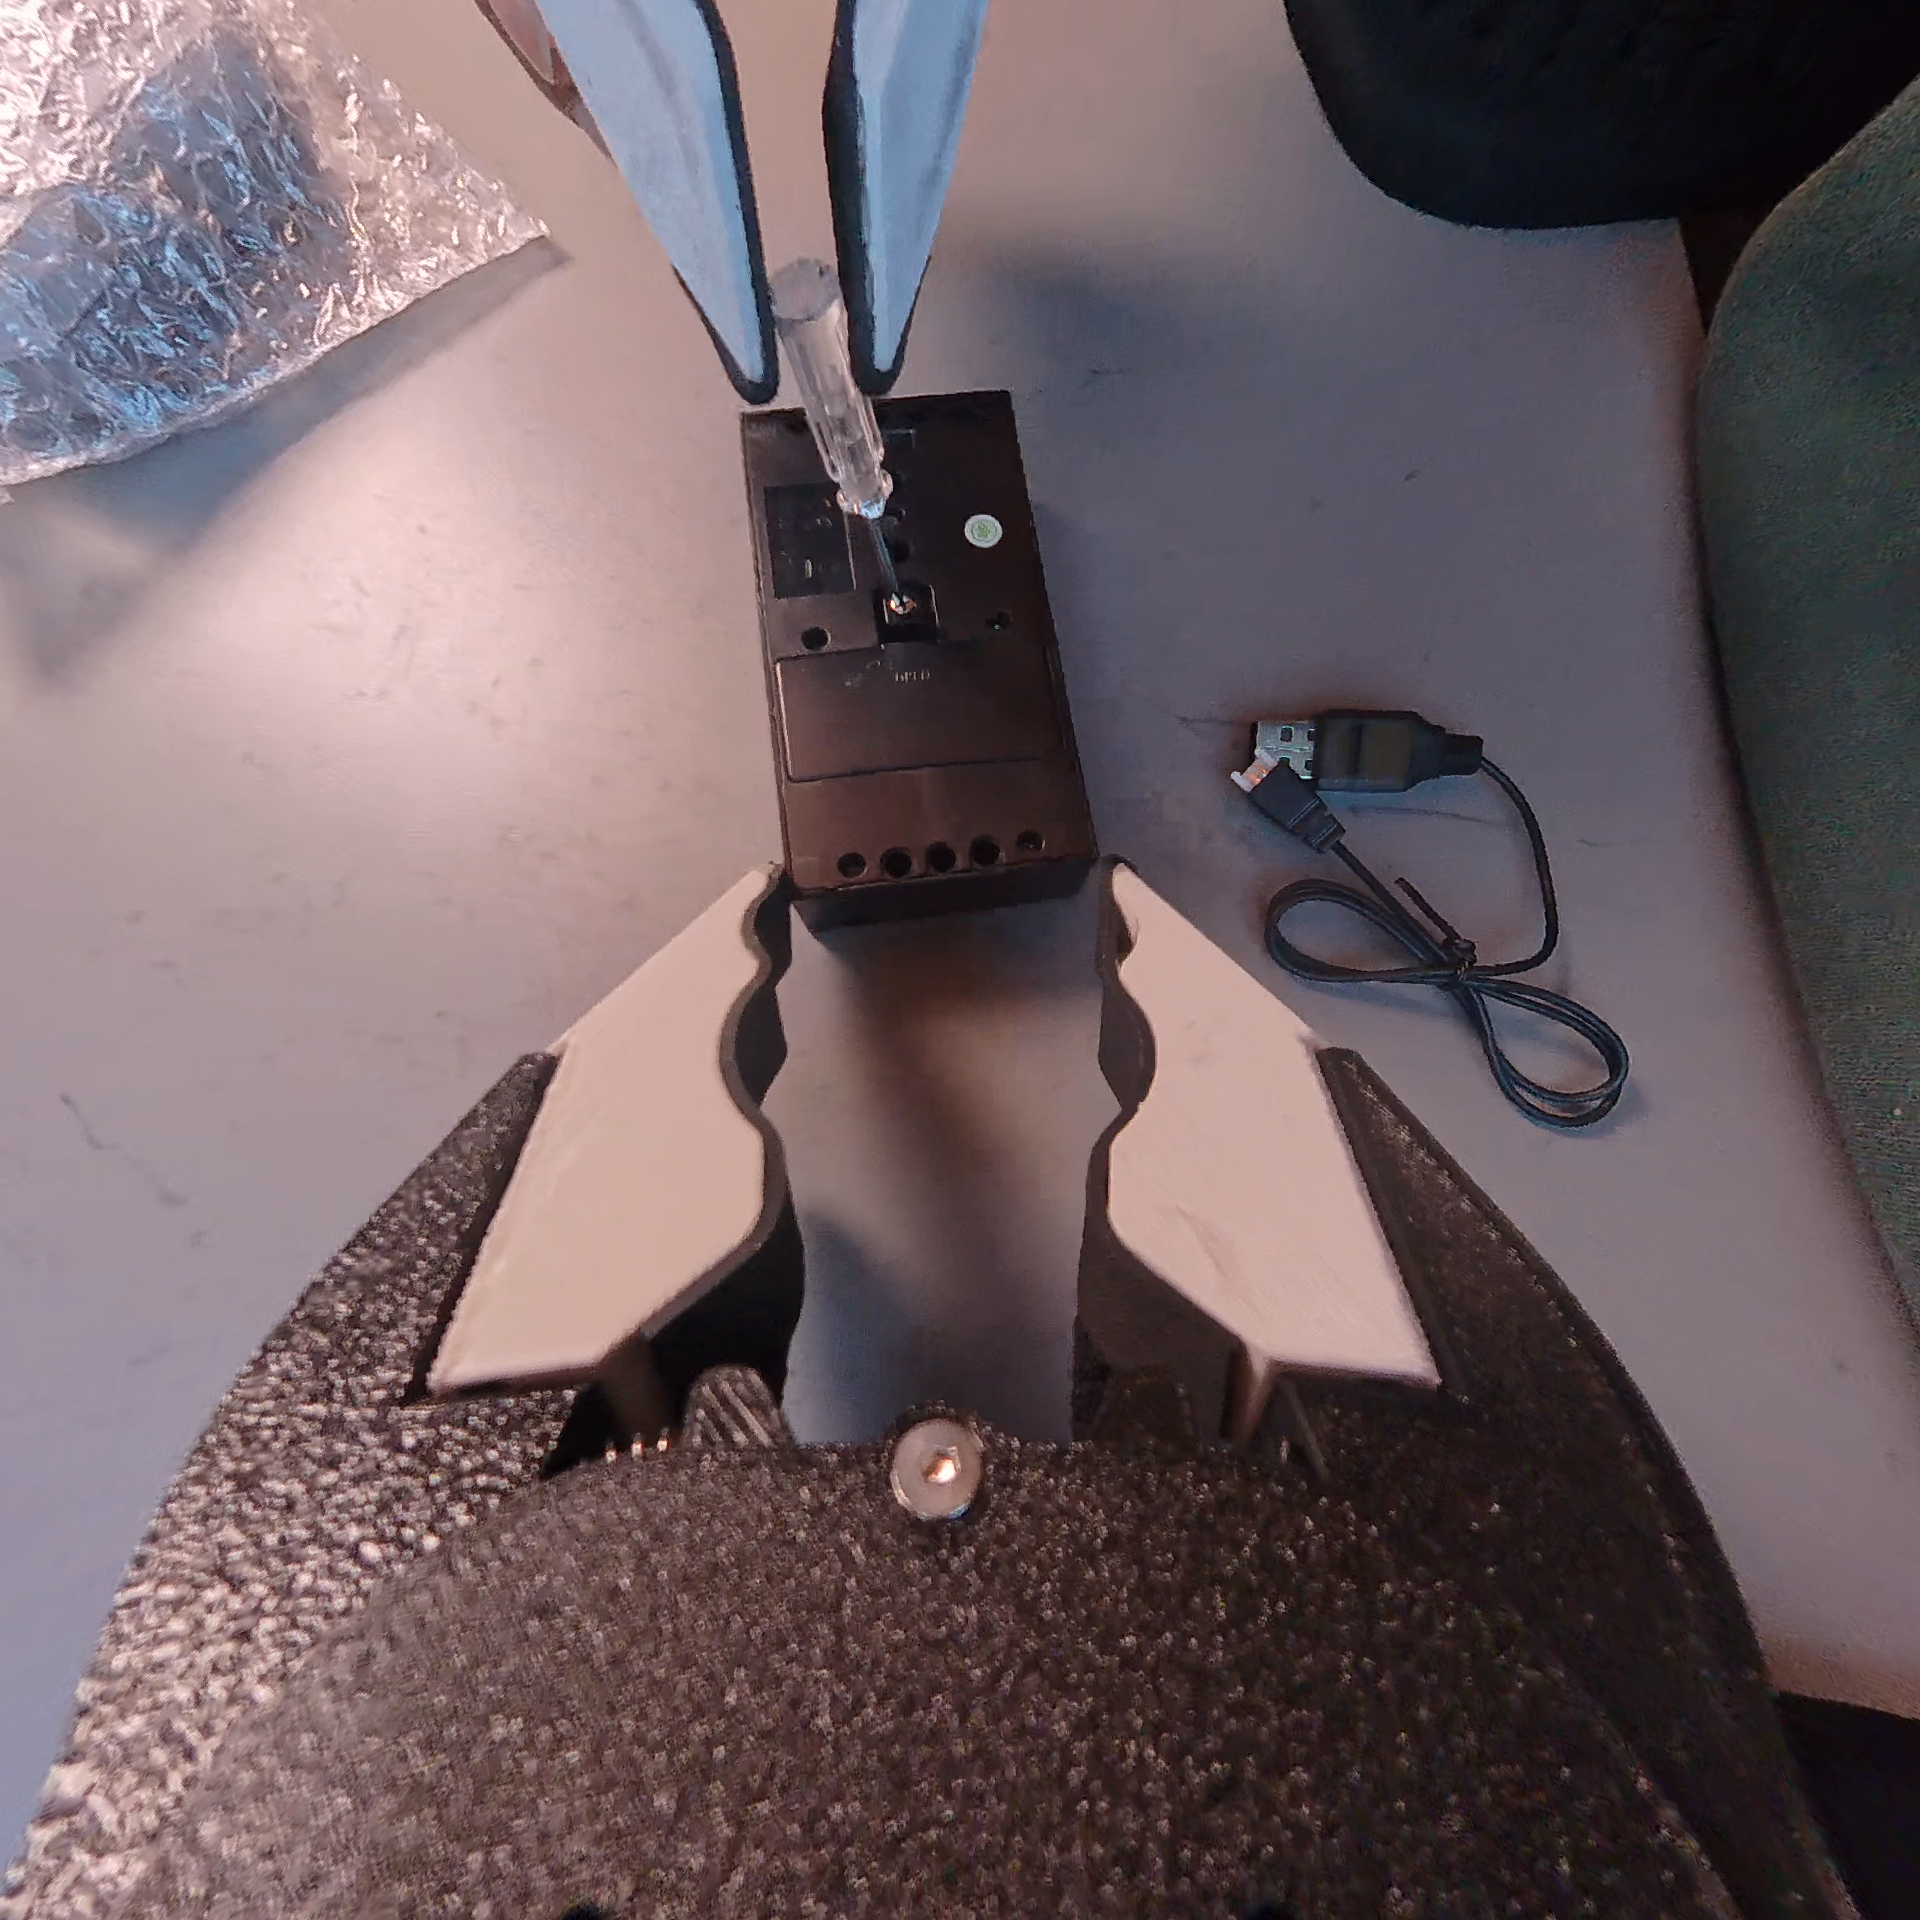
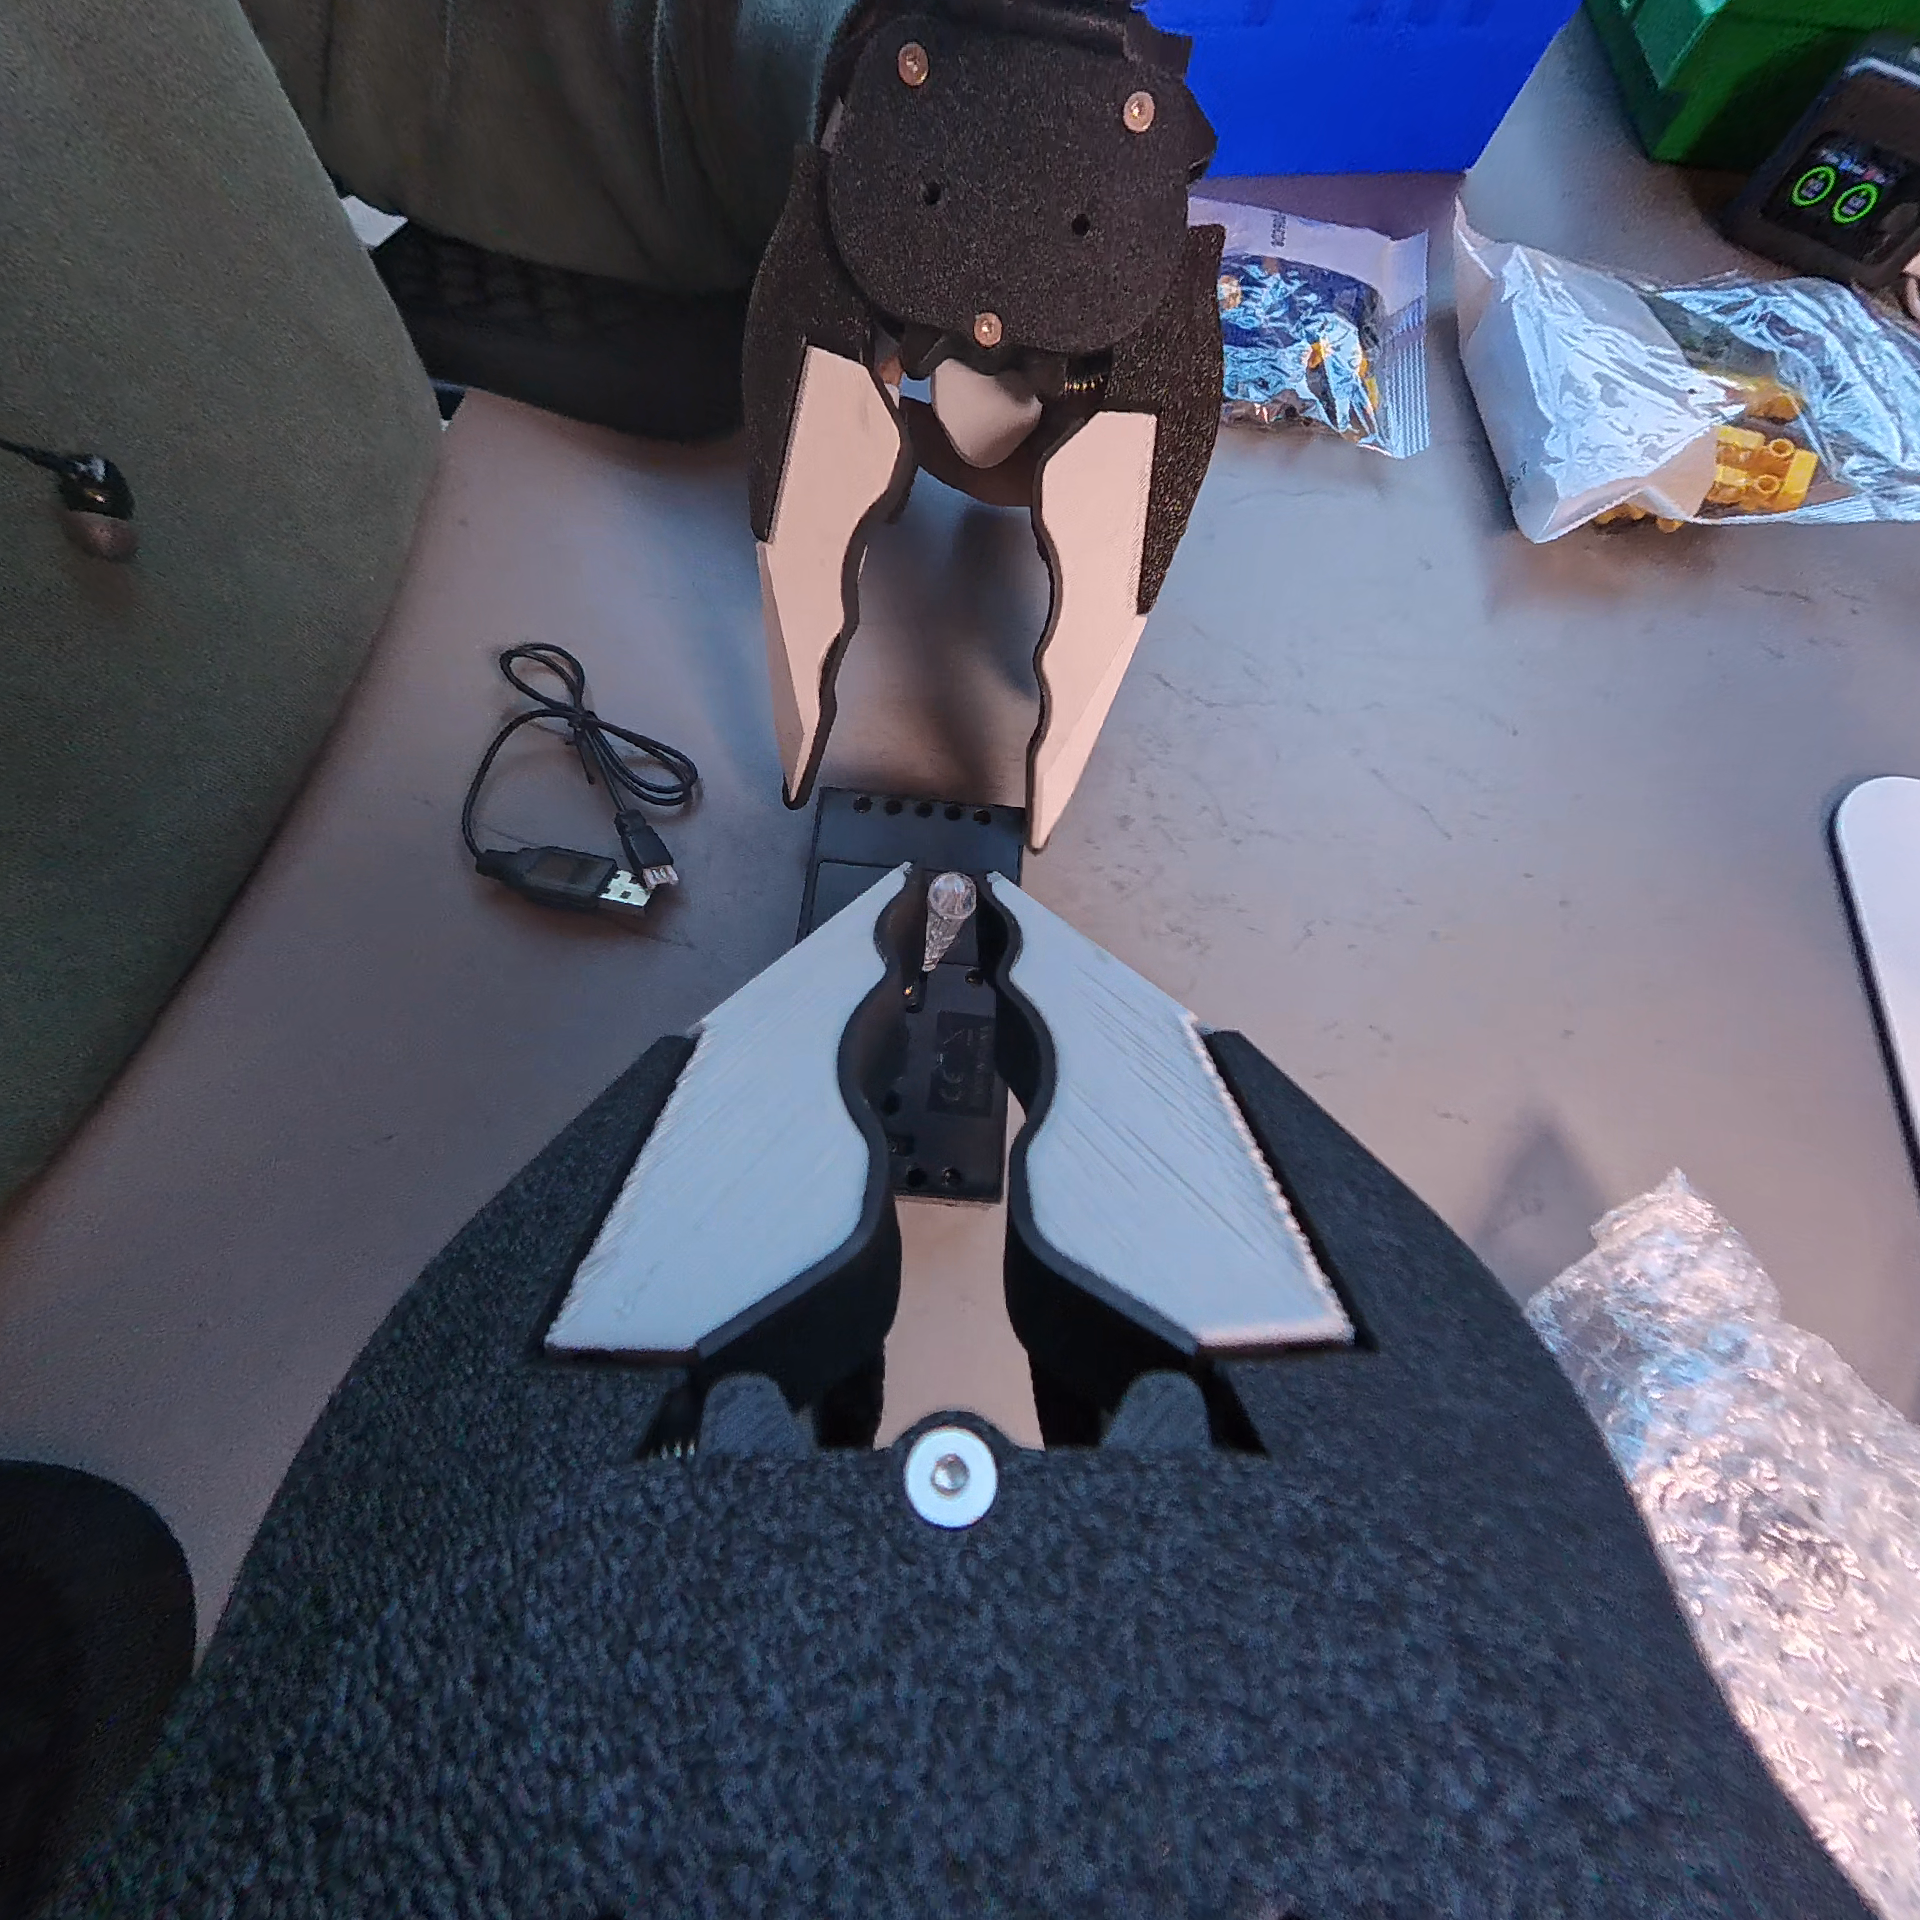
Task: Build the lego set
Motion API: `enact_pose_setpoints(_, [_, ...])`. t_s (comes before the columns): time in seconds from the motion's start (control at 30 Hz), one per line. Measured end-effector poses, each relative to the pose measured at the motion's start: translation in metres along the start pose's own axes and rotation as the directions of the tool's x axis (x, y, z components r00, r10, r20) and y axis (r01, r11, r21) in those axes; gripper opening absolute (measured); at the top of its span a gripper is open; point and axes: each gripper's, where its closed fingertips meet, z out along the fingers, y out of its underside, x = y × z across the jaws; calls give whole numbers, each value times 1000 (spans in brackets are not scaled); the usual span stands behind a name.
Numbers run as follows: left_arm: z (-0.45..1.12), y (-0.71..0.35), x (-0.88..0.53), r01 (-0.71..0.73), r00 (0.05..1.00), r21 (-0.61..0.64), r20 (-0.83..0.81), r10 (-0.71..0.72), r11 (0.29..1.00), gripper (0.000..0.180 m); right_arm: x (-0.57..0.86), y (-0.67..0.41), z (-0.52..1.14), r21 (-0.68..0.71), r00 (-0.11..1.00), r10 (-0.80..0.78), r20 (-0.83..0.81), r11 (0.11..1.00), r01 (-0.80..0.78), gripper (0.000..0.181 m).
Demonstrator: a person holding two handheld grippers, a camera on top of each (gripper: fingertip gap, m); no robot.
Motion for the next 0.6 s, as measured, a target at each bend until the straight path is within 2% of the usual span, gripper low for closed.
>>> enact_pose_setpoints(0.13, [1, -4, 4, -4, 1000, 5, -9, 4, 1000, 54, -1, 0, 1, -1, 1000, -4, -8, 1000, 4, 7])
enact_pose_setpoints(0.27, [4, -6, -1, -2, 1000, 16, 19, 1, 1000, 57, -3, -1, 1, -3, 1000, -4, -5, 1000, 4, 7])
enact_pose_setpoints(0.47, [3, -24, 1, 1, 999, 80, 45, -5, 997, 78, -3, 0, -2, 14, 1000, 20, -17, 1000, -20, 7])
enact_pose_setpoints(0.6, [14, -13, -5, -45, 996, 13, 76, 44, 999, 68, -5, 0, -2, 18, 1000, 28, 0, 999, -28, 7])
